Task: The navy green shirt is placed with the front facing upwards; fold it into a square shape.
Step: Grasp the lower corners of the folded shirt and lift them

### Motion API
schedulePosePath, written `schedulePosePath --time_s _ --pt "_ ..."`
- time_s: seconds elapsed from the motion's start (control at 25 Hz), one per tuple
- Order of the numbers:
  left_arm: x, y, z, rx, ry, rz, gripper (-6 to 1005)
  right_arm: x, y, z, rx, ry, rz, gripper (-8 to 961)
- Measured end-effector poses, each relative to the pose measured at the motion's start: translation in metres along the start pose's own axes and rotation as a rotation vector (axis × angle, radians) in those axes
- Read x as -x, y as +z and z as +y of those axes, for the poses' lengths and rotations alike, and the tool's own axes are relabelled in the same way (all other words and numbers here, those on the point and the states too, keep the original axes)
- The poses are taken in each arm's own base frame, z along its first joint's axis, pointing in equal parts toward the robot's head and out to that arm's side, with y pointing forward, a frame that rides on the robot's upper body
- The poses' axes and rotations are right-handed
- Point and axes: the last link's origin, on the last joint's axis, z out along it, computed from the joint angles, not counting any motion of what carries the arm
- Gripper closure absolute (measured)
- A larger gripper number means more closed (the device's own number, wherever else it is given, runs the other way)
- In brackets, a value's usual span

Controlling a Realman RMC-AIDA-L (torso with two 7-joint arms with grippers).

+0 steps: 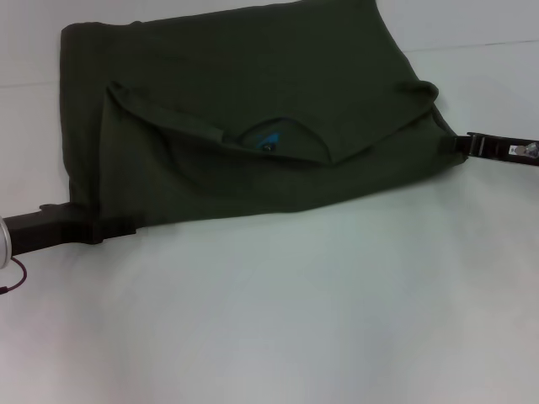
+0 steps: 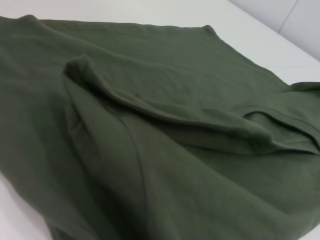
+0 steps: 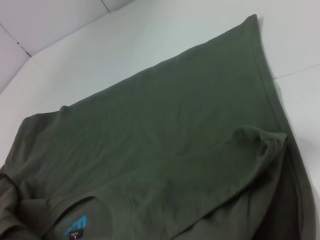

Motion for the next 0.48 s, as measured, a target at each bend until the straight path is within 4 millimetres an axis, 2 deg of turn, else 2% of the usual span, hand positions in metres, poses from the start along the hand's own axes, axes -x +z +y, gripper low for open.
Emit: schedulePosePath --time_s 0.48 --pt "-0.0021 0.0009 0.0001 0.001 0.001 0.001 245 0.0000 -0.0003 -0.0003 -0.001 0.000 0.000 922"
